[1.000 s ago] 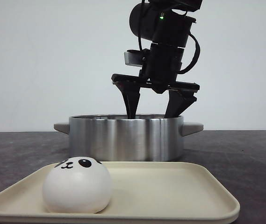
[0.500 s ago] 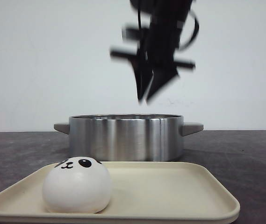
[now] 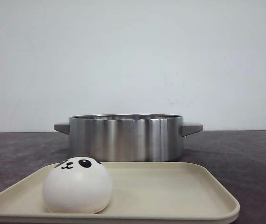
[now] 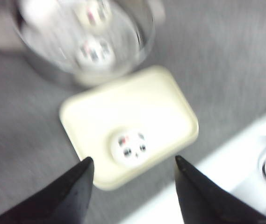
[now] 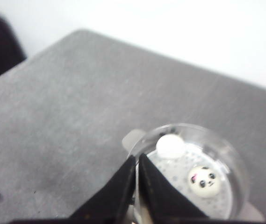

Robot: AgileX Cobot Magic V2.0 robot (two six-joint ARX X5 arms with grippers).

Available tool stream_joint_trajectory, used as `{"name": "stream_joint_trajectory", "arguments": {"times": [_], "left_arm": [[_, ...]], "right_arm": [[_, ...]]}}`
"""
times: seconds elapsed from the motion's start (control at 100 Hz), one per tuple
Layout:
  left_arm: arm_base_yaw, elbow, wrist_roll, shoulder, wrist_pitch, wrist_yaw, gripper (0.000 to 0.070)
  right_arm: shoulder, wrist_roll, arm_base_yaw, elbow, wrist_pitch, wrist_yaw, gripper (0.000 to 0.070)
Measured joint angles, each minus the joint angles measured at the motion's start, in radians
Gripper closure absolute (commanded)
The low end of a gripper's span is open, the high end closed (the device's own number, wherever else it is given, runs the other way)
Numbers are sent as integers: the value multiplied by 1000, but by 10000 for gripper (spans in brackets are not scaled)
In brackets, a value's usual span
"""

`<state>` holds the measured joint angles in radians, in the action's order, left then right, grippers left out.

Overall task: Steam buns
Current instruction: 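Raise the right gripper away from the pot, then lower the left gripper onto the last panda bun on the tray and grasp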

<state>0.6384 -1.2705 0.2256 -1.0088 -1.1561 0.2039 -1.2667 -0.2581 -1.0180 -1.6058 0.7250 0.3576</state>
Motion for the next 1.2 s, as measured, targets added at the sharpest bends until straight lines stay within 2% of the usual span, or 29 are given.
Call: {"name": "stream_joint_trajectory", "arguments": {"times": [0.1, 0.37, 0.56, 0.71, 1.2], "left_arm": [[17, 84, 2, -44, 41, 5, 185], [90, 182, 2, -208, 163, 5, 182], [142, 182, 2, -351, 224, 5, 173], [166, 182, 2, -452, 274, 5, 57], [179, 177, 2, -692, 317, -7, 76]], "right_arm": [[48, -1, -67, 0, 14, 84, 700], [72, -53, -143, 0, 141, 241, 699], [72, -100, -175, 0, 153, 250, 699], [72, -112, -198, 0, 148, 292, 699], [72, -116, -215, 0, 148, 298, 699]]}}
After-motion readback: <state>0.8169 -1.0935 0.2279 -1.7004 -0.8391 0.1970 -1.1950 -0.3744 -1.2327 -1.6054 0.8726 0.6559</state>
